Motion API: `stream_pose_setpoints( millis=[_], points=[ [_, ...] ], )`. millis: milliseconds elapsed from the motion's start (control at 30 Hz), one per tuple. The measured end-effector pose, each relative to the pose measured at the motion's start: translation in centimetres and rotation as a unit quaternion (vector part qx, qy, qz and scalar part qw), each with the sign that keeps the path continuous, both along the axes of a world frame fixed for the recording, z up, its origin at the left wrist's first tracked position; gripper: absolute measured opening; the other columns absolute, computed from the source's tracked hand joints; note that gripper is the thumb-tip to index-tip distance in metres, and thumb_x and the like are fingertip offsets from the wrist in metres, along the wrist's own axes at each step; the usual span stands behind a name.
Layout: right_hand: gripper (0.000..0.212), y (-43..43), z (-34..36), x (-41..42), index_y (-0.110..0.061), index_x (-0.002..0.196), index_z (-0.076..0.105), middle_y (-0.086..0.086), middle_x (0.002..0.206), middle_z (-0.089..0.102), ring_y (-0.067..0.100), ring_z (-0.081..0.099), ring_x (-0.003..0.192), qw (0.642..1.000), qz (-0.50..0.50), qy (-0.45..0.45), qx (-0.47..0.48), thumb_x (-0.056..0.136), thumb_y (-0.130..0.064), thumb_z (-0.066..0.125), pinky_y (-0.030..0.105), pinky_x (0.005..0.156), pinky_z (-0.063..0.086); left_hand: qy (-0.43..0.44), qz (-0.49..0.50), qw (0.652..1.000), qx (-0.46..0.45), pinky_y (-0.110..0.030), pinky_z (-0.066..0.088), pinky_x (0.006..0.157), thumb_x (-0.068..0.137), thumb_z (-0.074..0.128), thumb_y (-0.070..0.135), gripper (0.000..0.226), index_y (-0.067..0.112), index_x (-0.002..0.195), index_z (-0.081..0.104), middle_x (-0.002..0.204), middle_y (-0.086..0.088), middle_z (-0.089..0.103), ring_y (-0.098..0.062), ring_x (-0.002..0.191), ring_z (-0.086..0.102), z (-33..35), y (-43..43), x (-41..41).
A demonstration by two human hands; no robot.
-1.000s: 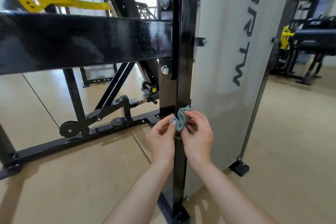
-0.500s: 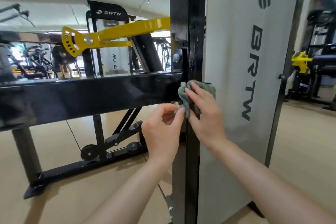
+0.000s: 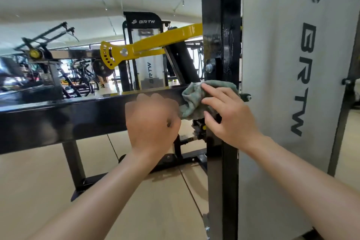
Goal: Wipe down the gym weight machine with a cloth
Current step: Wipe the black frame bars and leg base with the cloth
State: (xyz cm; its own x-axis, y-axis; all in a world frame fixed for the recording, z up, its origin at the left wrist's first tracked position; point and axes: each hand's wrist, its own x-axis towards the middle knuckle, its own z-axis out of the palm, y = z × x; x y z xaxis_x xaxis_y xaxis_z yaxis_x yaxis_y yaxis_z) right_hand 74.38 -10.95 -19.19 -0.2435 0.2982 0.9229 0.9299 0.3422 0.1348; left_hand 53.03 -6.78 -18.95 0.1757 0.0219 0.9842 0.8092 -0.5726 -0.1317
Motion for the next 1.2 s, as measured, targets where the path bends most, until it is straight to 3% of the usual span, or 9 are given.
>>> stream_pose_setpoints(
  millis=[167,267,367,500,667,867,1033,1133,1200],
  points=[
    [0.034,0.8,0.3,1.2,-0.012,0.118,0.071,0.008,0.139,0.062,0.032,0.057,0.11,0.995,-0.061,-0.067,0.047,0.087,-0.022,0.074,0.044,0.092,0.047,0.113,0.027,0.99,-0.08,-0.047,0.031,0.106,0.081,0.062,0.031,0.054,0.028,0.134,0.06,0.138,-0.004,0.057,-0.03,0.131,0.046,2.4,0.0,1.1],
    [0.038,1.1,0.2,1.4,-0.012,0.119,0.069,0.011,0.142,0.058,0.034,0.054,0.117,0.994,-0.068,-0.081,0.036,0.084,-0.027,0.076,0.045,0.097,0.042,0.14,0.108,0.967,-0.183,-0.045,0.038,0.103,0.08,0.051,0.062,0.082,0.028,0.152,0.036,0.123,-0.001,0.066,-0.027,0.115,0.059,4.4,0.0,0.2],
    [0.038,1.4,0.2,0.9,-0.013,0.118,0.069,0.012,0.144,0.056,0.035,0.053,0.12,0.995,-0.051,-0.076,0.03,0.084,-0.029,0.074,0.046,0.098,0.041,0.184,0.189,0.931,-0.253,-0.043,0.046,0.094,0.073,0.037,0.09,0.091,0.031,0.141,0.048,0.111,0.002,0.068,-0.024,0.105,0.063,6.2,0.2,-1.5],
    [0.034,2.2,0.0,-0.8,-0.011,0.115,0.07,0.014,0.143,0.057,0.035,0.052,0.117,0.996,-0.015,-0.077,0.047,0.084,-0.025,0.076,0.046,0.093,0.046,0.208,0.215,0.9,-0.317,-0.029,0.047,0.065,0.058,0.039,0.104,0.095,0.033,0.118,0.058,0.087,0.008,0.063,-0.016,0.08,0.061,7.9,0.7,-3.7],
    [0.038,2.9,-0.3,-2.9,-0.013,0.117,0.069,0.011,0.141,0.058,0.034,0.052,0.119,0.996,0.005,-0.064,0.061,0.085,-0.028,0.078,0.044,0.095,0.044,0.253,0.175,0.898,-0.314,-0.027,0.047,0.059,0.057,0.056,0.091,0.082,0.029,0.109,0.059,0.081,0.01,0.061,-0.016,0.075,0.061,8.3,0.8,-4.5],
    [0.071,3.1,1.9,-4.4,-0.013,0.132,0.059,0.004,0.139,0.058,0.029,0.048,0.126,0.997,0.015,-0.076,-0.005,0.074,-0.046,0.082,0.043,0.101,0.038,0.322,0.151,0.873,-0.333,-0.033,0.053,0.064,0.056,0.078,0.068,0.076,0.025,0.114,0.054,0.084,0.007,0.055,-0.018,0.076,0.055,9.5,1.2,-5.8],
    [0.083,2.9,3.7,-6.0,-0.015,0.135,0.057,0.002,0.13,0.063,0.026,0.055,0.122,0.994,-0.013,-0.088,-0.063,0.07,-0.063,0.075,0.042,0.107,0.032,0.352,0.09,0.871,-0.329,-0.034,0.052,0.065,0.06,0.076,0.066,0.079,0.026,0.124,0.052,0.09,0.005,0.056,-0.019,0.08,0.054,9.8,1.8,-7.1],
    [0.084,3.0,4.3,-7.3,-0.012,0.134,0.058,0.005,0.128,0.063,0.027,0.055,0.121,0.993,-0.011,-0.06,-0.105,0.068,-0.06,0.08,0.042,0.108,0.039,0.354,0.074,0.868,-0.341,-0.031,0.037,0.063,0.061,0.072,0.064,0.078,0.026,0.125,0.049,0.09,0.004,0.053,-0.023,0.081,0.054,10.1,1.9,-7.4],
    [0.085,2.6,4.7,-8.1,-0.011,0.135,0.058,0.005,0.131,0.063,0.027,0.054,0.124,0.99,-0.015,-0.053,-0.133,0.068,-0.057,0.081,0.04,0.109,0.037,0.367,0.041,0.856,-0.362,-0.032,0.041,0.063,0.062,0.077,0.055,0.075,0.024,0.123,0.048,0.091,0.003,0.053,-0.025,0.081,0.056,10.8,1.9,-8.0]
  ],
)
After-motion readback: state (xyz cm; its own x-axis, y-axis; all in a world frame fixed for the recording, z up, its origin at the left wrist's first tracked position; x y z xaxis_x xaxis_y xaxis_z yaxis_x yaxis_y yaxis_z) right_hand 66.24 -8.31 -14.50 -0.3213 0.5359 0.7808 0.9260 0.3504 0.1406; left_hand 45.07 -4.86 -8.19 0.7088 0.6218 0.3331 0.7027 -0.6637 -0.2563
